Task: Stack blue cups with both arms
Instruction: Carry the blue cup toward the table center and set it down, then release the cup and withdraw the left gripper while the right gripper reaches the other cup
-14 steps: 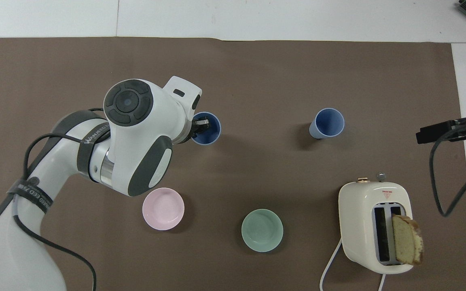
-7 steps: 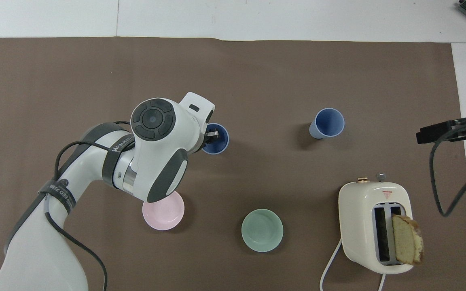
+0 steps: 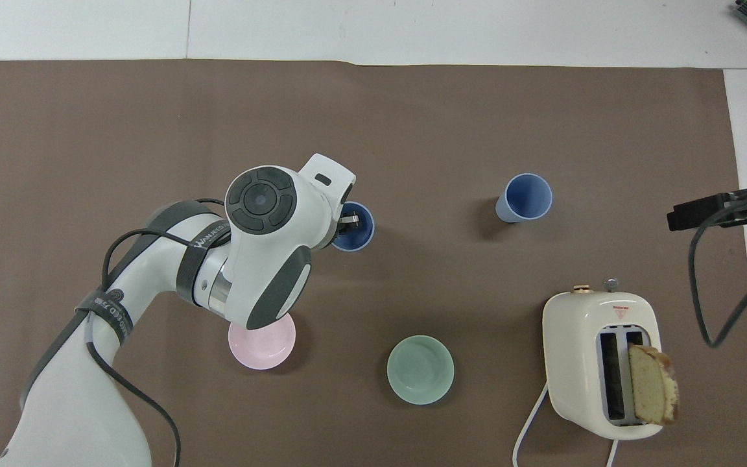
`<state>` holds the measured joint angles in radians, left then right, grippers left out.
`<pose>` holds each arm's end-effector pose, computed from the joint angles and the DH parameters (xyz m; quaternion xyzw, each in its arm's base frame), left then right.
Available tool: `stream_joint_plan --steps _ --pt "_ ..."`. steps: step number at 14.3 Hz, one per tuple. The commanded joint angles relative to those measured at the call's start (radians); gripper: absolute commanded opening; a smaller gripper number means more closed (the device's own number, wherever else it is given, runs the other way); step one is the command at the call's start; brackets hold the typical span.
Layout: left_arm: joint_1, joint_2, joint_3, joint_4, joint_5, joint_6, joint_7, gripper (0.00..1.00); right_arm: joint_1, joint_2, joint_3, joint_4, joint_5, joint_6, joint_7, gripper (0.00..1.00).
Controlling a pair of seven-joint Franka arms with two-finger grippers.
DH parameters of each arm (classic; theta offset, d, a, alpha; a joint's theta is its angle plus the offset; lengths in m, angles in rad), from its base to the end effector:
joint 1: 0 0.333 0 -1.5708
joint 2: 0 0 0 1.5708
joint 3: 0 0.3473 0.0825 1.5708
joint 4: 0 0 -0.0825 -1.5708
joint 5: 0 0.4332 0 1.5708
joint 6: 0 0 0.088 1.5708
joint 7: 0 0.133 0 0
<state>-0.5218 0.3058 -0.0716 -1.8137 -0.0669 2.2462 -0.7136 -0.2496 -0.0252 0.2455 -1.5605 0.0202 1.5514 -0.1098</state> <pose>0.5802 -0.3917 0.3636 0.9939 0.0814 0.0273 0.0688 0.5941 0.0022 0.6481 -0.9985 -0.0531 -0.0081 0.0066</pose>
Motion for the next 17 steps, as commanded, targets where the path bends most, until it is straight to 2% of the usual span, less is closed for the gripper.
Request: stream_joint_plan --steps 1,3,4,5,6,7,10,13,17 --pt "-0.030 0.002 0.018 -0.019 0.016 0.049 -0.030 0.13 -0.005 -0.016 -0.002 -0.018 0.020 0.007 -0.022 1.00" --pt "-0.030 0.002 0.018 -0.021 0.016 0.056 -0.032 0.14 -0.005 -0.018 -0.002 -0.018 0.020 0.006 -0.024 1.00" --pt "-0.032 0.002 0.019 -0.024 0.016 0.055 -0.033 0.27 -0.005 -0.018 -0.002 -0.018 0.020 0.006 -0.022 1.00" --pt "-0.032 0.002 0.019 -0.022 0.016 0.052 -0.033 0.51 -0.007 -0.018 -0.002 -0.018 0.020 0.006 -0.024 1.00" --pt "-0.029 0.002 0.021 -0.015 0.016 0.046 -0.032 0.84 -0.005 -0.018 -0.002 -0.018 0.020 0.001 -0.024 1.00" --pt "-0.017 -0.001 0.021 -0.012 0.016 0.035 -0.027 1.00 -0.005 -0.018 -0.002 -0.018 0.020 -0.026 -0.024 1.00" --pt "0.006 -0.033 0.033 0.040 0.051 -0.075 -0.026 1.00 0.001 -0.028 0.000 -0.027 0.015 -0.030 -0.022 1.00" --pt "0.046 -0.080 0.035 0.059 0.064 -0.117 -0.018 1.00 0.000 -0.016 0.001 -0.044 0.015 0.018 -0.028 1.00" --pt "0.152 -0.178 0.033 0.057 0.062 -0.224 0.119 1.00 0.010 0.014 0.005 -0.147 0.014 0.174 -0.030 1.00"
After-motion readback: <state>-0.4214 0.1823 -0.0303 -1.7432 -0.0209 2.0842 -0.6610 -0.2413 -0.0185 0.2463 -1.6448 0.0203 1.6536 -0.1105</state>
